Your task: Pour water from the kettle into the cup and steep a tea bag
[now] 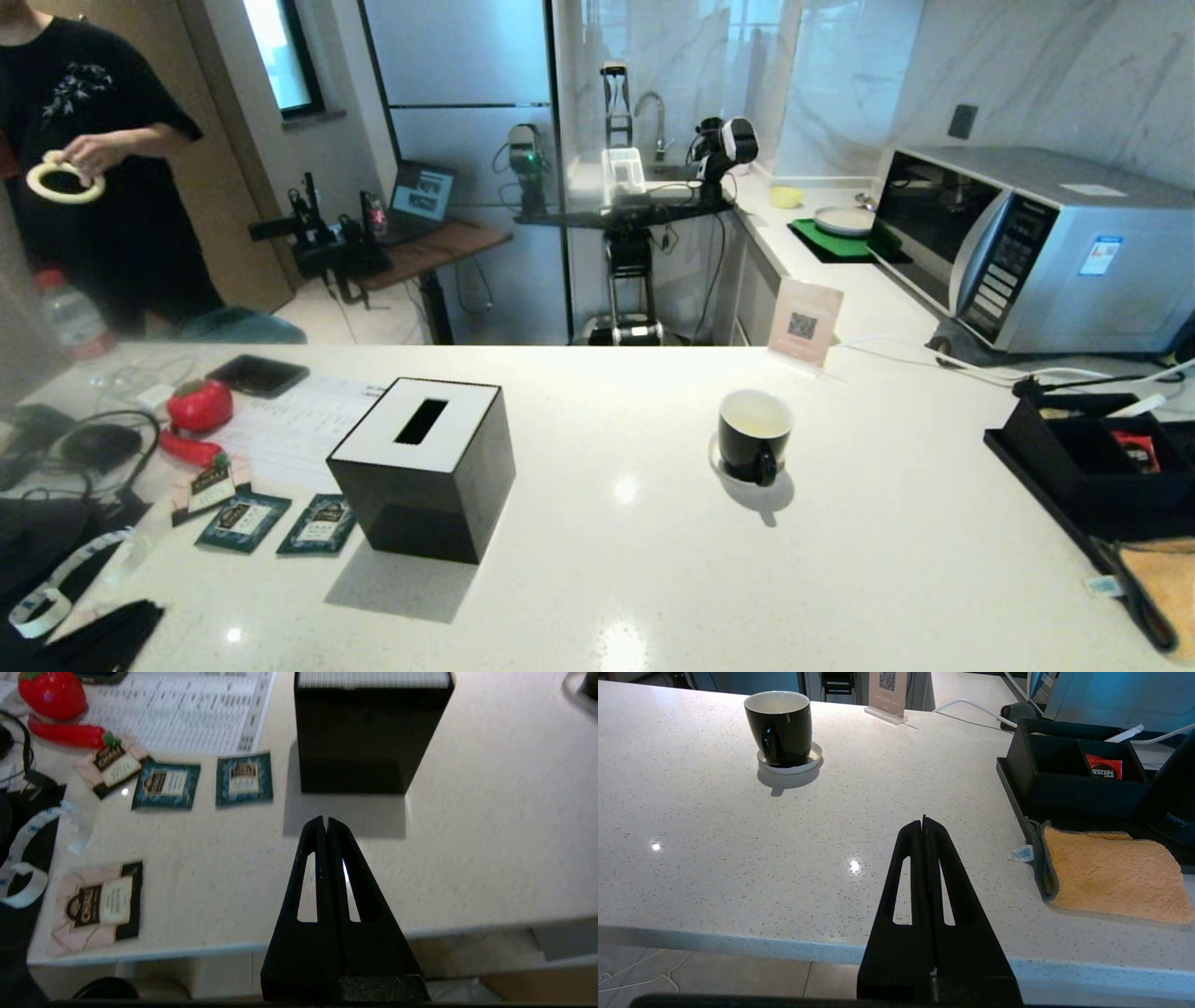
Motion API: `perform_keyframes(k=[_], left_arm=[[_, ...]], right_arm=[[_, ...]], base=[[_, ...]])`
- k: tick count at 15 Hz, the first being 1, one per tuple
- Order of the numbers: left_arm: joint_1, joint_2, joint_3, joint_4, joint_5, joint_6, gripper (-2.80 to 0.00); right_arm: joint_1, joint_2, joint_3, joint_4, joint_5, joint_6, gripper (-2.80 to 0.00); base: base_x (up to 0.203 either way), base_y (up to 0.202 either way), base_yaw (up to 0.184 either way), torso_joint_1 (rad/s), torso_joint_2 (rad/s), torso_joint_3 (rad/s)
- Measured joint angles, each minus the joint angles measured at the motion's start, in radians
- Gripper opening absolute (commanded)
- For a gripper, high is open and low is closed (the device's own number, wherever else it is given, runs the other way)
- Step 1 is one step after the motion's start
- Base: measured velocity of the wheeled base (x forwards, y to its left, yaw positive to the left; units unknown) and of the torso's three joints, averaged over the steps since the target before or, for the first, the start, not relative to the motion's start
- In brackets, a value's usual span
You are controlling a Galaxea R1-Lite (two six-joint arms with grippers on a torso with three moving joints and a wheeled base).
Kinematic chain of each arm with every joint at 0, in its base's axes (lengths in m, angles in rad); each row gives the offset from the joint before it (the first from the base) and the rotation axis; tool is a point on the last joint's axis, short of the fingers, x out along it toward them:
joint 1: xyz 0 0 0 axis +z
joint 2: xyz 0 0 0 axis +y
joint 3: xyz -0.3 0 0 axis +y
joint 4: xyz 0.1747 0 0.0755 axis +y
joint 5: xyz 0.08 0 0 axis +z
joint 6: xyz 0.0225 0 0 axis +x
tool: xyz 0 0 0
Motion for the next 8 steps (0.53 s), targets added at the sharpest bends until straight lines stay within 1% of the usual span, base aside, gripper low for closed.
perform_keyframes(k=[1,2,4,6,8], left_arm=[[0.006,-0.024,0.027,0.006,-0.004,0.008,-2.8],[0.021,-0.042,0.056,-0.012,-0.016,0.015,-2.8],[0.079,-0.069,0.123,-0.088,-0.06,0.042,-2.8],[0.178,-0.093,0.188,-0.179,-0.132,0.091,-2.8],[0.292,-0.13,0.235,-0.247,-0.228,0.131,-2.8]], right_arm=[[0.0,0.0,0.0,0.0,0.0,0.0,-2.8],[0.0,0.0,0.0,0.0,0.0,0.0,-2.8],[0.0,0.0,0.0,0.0,0.0,0.0,-2.8],[0.0,0.0,0.0,0.0,0.0,0.0,-2.8],[0.0,0.0,0.0,0.0,0.0,0.0,-2.8]], base=[[0.0,0.0,0.0,0.0,0.0,0.0],[0.0,0.0,0.0,0.0,0.0,0.0],[0.0,0.0,0.0,0.0,0.0,0.0],[0.0,0.0,0.0,0.0,0.0,0.0],[0.0,0.0,0.0,0.0,0.0,0.0]])
